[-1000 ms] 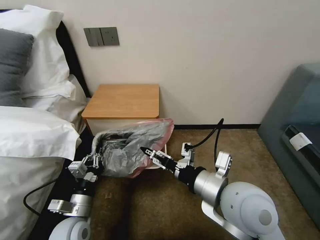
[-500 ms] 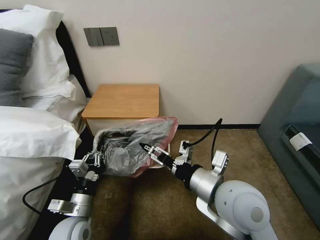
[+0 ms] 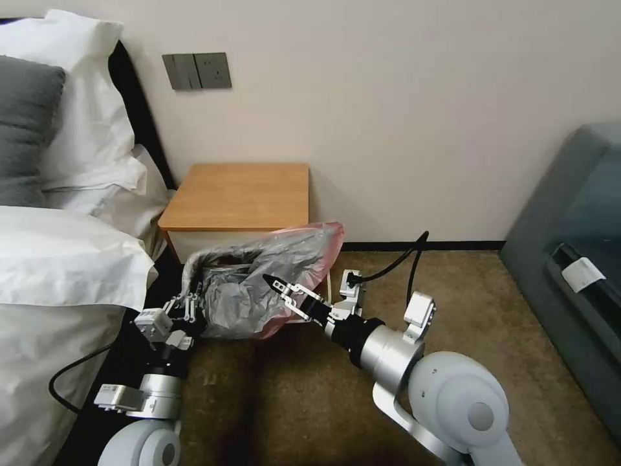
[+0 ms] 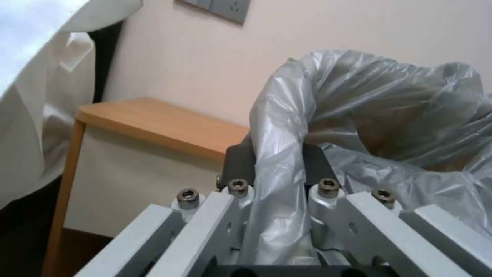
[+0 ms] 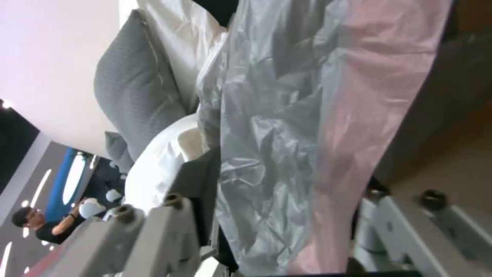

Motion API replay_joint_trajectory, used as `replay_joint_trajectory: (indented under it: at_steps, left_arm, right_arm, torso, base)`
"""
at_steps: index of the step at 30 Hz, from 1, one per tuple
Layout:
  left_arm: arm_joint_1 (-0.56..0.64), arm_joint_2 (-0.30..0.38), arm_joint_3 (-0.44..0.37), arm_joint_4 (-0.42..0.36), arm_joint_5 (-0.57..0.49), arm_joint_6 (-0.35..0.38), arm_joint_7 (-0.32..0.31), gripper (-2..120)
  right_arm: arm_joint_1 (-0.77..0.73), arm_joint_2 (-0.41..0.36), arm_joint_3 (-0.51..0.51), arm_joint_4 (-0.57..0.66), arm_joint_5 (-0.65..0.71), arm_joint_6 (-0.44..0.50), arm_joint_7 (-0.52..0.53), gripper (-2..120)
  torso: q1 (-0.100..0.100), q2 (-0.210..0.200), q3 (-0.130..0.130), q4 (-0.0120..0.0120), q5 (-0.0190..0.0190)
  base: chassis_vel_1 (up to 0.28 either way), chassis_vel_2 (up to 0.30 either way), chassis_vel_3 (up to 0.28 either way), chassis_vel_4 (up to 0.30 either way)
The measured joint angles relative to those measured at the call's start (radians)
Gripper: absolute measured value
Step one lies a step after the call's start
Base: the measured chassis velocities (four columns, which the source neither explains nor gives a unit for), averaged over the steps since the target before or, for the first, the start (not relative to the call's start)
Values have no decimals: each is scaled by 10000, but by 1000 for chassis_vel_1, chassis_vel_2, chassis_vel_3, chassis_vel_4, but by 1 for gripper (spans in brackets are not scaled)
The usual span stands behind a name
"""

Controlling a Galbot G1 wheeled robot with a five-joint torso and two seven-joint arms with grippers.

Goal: Pick up the garbage bag from the table and place it over the trash can.

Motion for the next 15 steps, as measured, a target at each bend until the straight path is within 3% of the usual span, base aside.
replay_joint_trajectory:
  at_steps: [3, 4, 9, 12, 15]
  left_arm:
    - [-19, 7, 2, -13, -24, 18, -37, 8]
    - [-24, 9, 1, -14, -33, 22, -51, 8]
    - [-46, 13, 19, 1, -112, 71, -165, 8]
    - [-52, 7, 36, 48, -147, 90, -191, 8]
    - [-63, 7, 31, 79, -162, 96, -205, 8]
  right_arm:
    - [-15, 19, 0, -1, -27, -1, -7, 37]
    - [-29, 19, 2, 4, -35, -1, -7, 28]
    - [-177, 6, 68, 138, -146, 23, 14, 8]
    - [-242, 3, 77, 153, -232, 34, 10, 0]
    - [-287, 7, 81, 158, -319, 38, -31, 0]
  torso:
    - [0, 1, 0, 0, 0]
    - [0, 0, 0, 0, 0]
    - [0, 0, 0, 0, 0]
    - [0, 0, 0, 0, 0]
    - [0, 0, 0, 0, 0]
  base:
    - [0, 0, 0, 0]
    - [0, 0, 0, 0]
    - [0, 0, 0, 0]
    - [0, 0, 0, 0]
    - [0, 0, 0, 0]
